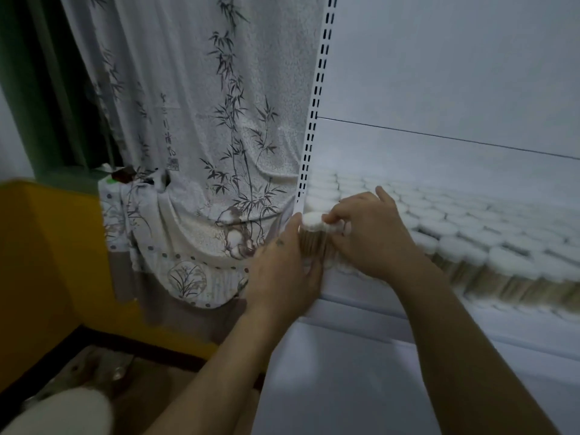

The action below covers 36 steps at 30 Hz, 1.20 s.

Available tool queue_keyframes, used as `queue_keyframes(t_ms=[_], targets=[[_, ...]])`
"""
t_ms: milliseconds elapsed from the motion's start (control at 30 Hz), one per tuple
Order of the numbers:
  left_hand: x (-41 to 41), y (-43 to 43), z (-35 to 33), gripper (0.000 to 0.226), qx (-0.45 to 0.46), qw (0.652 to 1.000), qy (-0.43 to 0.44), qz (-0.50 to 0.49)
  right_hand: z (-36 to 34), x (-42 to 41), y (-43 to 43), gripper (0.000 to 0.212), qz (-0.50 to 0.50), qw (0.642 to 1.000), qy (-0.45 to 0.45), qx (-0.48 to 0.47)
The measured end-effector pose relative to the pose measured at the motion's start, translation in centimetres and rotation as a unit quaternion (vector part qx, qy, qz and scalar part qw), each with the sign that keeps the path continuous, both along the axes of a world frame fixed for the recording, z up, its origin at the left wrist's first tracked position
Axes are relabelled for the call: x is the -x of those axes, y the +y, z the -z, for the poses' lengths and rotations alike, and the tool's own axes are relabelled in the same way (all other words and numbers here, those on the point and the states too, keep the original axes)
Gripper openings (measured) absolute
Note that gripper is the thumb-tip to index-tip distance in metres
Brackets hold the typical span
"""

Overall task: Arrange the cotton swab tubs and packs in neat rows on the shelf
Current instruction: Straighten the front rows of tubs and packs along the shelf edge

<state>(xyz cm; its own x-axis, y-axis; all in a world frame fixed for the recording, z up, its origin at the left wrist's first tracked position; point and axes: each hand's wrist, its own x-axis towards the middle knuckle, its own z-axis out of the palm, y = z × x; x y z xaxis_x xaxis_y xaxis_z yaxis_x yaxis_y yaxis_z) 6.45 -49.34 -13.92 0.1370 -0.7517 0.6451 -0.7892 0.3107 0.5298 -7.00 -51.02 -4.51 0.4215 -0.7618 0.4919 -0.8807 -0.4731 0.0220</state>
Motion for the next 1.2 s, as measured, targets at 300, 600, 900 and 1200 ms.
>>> queue_keyframes(t_ms=[300,600,900,1200], targets=[[-0.1,0.9,0.4,0.052,0.020,0.998,0.048,0.031,0.3,-0.8,1.3,0.026,0.034,0.999,0.015,0.006],[-0.9,1.8,0.1,0.046,0.026,0.987,0.156,0.041,0.0,-1.8,3.4,0.031,-0.003,0.992,-0.121,0.032],[-0.1,3.3,0.2,0.062,0.013,0.981,0.192,0.022,-0.8,-3.6,4.4,0.050,0.041,0.991,-0.103,-0.073],[-3.6,3.1,-1.7,0.072,-0.057,0.969,0.190,0.146,0.2,-1.1,3.2,0.032,-0.063,0.991,-0.088,-0.080]])
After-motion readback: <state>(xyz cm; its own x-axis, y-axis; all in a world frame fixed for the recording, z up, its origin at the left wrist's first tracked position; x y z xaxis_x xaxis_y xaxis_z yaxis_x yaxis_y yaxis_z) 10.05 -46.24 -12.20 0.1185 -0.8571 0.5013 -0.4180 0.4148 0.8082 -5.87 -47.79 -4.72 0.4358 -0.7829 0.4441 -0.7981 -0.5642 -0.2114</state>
